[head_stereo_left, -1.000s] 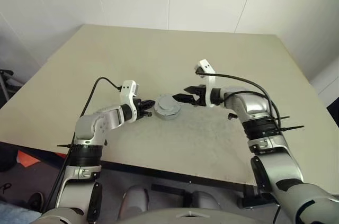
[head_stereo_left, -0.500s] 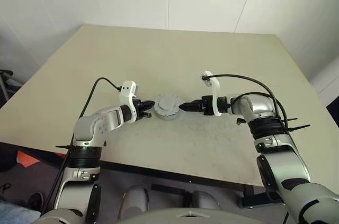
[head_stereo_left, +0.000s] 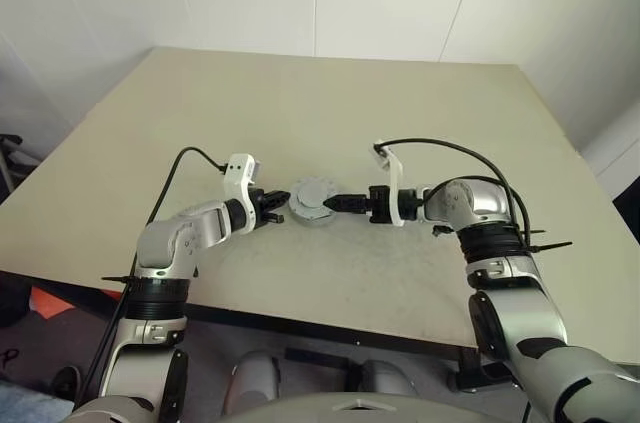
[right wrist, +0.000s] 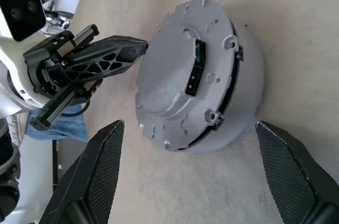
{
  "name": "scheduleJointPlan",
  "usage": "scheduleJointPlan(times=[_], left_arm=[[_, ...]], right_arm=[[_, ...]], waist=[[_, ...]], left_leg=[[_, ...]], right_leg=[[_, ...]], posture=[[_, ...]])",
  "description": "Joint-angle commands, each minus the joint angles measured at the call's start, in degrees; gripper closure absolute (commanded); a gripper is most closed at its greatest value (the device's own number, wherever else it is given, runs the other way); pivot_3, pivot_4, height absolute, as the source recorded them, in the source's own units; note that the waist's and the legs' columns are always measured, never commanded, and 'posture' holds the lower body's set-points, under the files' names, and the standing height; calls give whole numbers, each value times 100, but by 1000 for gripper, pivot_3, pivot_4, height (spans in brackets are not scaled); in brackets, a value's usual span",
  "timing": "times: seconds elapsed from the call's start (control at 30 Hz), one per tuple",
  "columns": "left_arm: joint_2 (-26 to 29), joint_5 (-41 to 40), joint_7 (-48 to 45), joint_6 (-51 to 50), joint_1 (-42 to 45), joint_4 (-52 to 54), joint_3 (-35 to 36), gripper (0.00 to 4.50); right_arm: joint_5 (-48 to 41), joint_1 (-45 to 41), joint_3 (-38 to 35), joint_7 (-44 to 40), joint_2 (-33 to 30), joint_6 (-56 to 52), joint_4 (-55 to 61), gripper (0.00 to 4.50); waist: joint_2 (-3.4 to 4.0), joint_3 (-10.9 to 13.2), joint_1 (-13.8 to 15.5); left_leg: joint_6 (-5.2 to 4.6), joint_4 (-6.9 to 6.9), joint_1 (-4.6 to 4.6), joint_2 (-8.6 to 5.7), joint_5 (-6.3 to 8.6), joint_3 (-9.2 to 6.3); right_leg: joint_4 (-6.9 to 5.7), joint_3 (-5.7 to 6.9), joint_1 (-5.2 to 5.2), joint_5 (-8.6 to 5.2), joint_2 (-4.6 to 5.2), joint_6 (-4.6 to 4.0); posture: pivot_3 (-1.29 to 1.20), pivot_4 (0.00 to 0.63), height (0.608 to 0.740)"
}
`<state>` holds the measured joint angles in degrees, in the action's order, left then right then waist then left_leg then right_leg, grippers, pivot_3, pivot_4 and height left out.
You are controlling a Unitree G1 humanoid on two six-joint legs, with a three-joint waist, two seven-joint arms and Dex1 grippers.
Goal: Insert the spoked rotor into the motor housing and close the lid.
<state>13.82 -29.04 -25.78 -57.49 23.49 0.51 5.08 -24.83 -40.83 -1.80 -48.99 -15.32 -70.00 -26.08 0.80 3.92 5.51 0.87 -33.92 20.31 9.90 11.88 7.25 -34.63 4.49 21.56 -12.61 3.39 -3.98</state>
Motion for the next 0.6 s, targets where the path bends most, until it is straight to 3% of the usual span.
scheduleJointPlan(times=[0.03,0.6], left_arm=[[38,-71,-42,10,29,170,-25,4500],[85,-31,-8,65,27,161,-45,4500]], right_arm=[[-253,-60,-141,189,274,-255,-42,27],[-387,-420,-1071,1034,1218,-497,-336,27]], waist=[[0,0,-2],[0,0,-17]], left_leg=[[1,0,-2,0,-1,0],[50,74,-25,0,-31,0]], right_leg=[[-1,0,-2,0,0,0],[-5,0,8,-13,-8,-22]], posture=[[0,0,740],[0,0,740]])
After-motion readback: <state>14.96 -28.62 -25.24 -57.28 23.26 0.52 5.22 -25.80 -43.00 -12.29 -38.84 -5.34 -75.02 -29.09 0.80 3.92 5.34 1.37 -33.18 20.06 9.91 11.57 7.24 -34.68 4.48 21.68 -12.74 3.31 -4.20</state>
